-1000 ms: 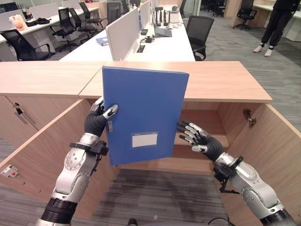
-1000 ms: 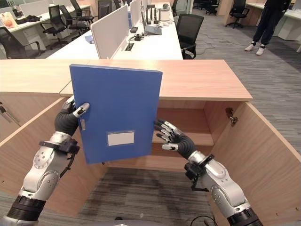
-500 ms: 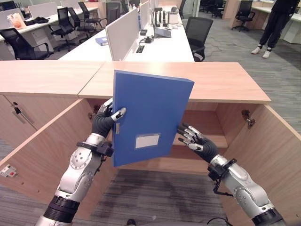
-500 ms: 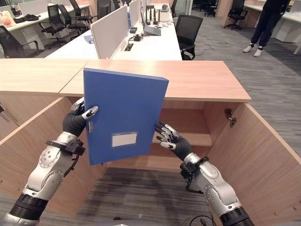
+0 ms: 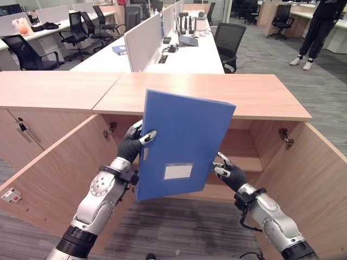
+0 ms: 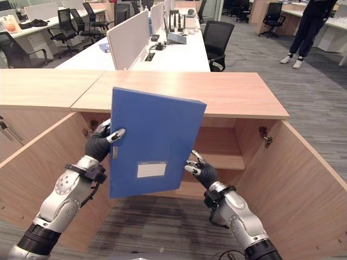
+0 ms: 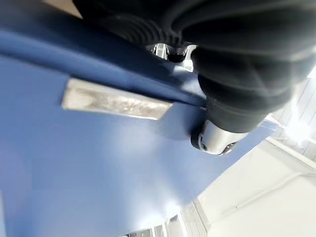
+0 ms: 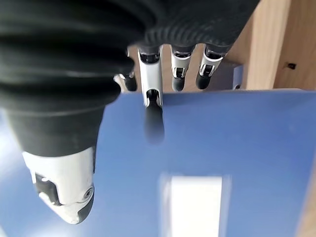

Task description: Put the empty folder in the office cabinet

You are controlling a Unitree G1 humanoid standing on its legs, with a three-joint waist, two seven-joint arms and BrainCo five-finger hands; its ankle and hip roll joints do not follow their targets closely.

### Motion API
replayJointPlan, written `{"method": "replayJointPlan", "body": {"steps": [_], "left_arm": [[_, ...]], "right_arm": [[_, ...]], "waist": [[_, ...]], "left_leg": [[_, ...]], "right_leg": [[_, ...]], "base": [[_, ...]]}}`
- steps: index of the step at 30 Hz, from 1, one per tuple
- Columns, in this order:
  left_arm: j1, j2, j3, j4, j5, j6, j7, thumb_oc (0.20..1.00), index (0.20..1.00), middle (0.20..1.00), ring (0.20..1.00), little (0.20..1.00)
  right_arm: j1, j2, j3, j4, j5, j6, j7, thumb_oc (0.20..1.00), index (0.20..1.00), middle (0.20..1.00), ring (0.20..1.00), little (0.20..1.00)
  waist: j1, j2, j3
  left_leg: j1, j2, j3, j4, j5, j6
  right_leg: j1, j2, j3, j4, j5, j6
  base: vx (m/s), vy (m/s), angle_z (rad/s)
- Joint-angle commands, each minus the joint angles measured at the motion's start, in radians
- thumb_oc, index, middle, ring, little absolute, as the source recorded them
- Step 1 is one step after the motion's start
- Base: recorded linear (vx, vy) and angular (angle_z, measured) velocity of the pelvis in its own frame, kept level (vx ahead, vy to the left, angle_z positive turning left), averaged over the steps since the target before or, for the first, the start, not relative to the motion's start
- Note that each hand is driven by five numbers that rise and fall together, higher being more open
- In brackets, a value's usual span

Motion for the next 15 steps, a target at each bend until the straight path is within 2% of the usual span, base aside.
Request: {"method": "replayJointPlan", "body": {"steps": [1,8,15], "left_arm": [[-0.151,-0.027,-0.026,-0.092,-0.072,-0.058,-0.066,0.200,0.200,0.200,0.200,0.200],[-0.134,-0.006,0.001,-0.107,-0.073,-0.052,-0.077,0.200,0.200,0.200,0.200,0.200],[-0.127,-0.018,0.000,-0.108,-0.082,-0.051,-0.076,0.200,0.200,0.200,0.200,0.200]], "right_arm": [[-0.126,0.043,-0.032,-0.019,-0.041,-0.044,-0.010,1.000,1.000,1.000,1.000,1.000],[-0.122,0.043,-0.073,-0.006,-0.062,-0.048,-0.016,1.000,1.000,1.000,1.000,1.000],[-0.134,0.060,-0.060,0.001,-0.065,-0.048,-0.019,1.000,1.000,1.000,1.000,1.000]], "waist": [[0.016,-0.003,0.016],[0.021,-0.005,0.013],[0.026,-0.005,0.012]], "left_leg": [[0.114,-0.003,-0.011,0.014,-0.162,-0.002],[0.114,-0.006,-0.016,0.014,-0.165,0.000],[0.113,-0.008,-0.020,0.014,-0.165,0.002]], "right_leg": [[-0.046,0.002,0.008,0.016,0.017,-0.027],[-0.043,0.002,0.006,0.017,0.016,-0.027],[-0.042,-0.001,0.002,0.019,0.016,-0.027]], "base": [[0.00,0.000,0.00],[0.00,0.002,0.01],[0.00,0.000,0.00]]}}
